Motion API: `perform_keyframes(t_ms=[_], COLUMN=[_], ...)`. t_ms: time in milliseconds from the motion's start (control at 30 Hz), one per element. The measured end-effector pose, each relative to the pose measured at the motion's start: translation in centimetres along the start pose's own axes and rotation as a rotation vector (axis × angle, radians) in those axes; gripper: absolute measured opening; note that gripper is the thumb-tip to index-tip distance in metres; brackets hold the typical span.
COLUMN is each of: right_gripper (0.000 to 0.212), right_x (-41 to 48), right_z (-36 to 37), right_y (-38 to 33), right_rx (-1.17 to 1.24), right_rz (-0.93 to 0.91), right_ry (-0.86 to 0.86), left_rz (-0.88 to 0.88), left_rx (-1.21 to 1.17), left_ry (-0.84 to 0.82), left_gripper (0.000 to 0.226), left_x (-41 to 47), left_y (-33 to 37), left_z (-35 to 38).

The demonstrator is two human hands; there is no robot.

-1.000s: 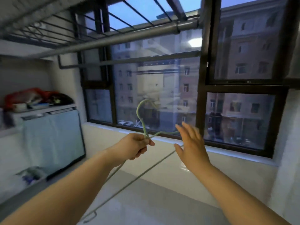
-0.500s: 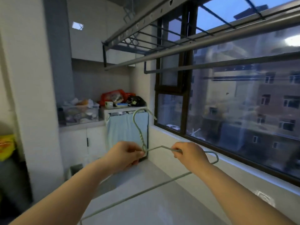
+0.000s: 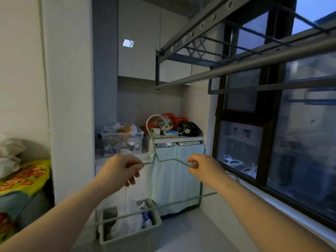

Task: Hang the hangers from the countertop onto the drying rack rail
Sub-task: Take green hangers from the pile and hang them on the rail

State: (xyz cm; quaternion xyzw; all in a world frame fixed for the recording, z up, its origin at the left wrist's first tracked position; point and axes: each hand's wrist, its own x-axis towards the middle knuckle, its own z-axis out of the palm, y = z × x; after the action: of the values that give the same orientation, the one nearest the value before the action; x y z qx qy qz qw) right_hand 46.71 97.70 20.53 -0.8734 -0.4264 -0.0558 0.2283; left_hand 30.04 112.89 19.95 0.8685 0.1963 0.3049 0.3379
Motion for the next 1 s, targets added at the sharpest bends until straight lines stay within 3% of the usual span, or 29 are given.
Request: perform_keyframes(t_ms=[100,233,333,500,667,867,1000], right_gripper=[0.038,0.042,0.047,0.045,0.027,0.041,0.035], right_x=[5.3,12.2,17.8,26.4,33.1,36.1,37.0], right_z=[0.9,1.7,1.4,-1.0,-3.5,-5.4,-6.3], right_y=[-0.9,-2.6,-4.7,-7.3,-7.9,-8.1,-7.5], right_rx=[-0.048,-0.153,-0.292,-0.650,-1.073,-1.300,-1.251], right_rz=[-0.045,-0.090,-0.078,-0.068,-0.162,0.167,0.223], right_ry=[0.021,0.166,0.248,0.446,0.707,0.573,0.596], left_rz=[0.036,0.089,0.118,0.144,0.177,0.213,0.193], left_rx=[-0.003,-0.031,-0.033,0.041,0.049,0.058,0.044], left_ry=[0.073,0.106,0.117,0.115,0.148,0.153,0.155], left_gripper=[0.030,0.019,0.025,0.020,0.019,0.027,0.031], left_x=[5.6,13.5,19.8,30.2,37.9,44.0,46.8], left_y=[-2.3,-5.9,-8.8,-11.7,-11.6,-9.4,-8.3], left_z=[-1.1,-2.4,-3.9,-6.8,-7.6,-6.3,-4.9])
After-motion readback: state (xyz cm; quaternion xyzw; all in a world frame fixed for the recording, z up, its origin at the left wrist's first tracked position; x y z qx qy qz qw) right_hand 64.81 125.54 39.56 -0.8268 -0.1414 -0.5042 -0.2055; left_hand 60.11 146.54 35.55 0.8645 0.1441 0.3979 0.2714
